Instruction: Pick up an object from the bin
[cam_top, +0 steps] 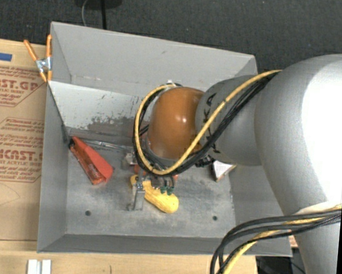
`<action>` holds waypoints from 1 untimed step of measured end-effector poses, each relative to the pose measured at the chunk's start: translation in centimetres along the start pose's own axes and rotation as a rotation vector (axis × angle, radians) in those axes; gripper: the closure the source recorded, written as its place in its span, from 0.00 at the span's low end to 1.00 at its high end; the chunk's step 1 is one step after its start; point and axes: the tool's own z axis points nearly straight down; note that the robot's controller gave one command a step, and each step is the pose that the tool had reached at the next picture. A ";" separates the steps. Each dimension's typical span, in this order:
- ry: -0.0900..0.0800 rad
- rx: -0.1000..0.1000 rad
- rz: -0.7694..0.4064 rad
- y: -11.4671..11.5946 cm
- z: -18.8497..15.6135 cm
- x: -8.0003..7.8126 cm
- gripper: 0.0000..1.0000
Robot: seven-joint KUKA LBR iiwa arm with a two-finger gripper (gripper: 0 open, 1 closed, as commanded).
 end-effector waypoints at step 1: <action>0.000 0.000 0.000 0.0 0.0 0.0 0.00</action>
Offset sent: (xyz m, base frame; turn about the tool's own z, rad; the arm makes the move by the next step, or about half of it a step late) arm -0.0060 -0.0673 0.0095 -0.2094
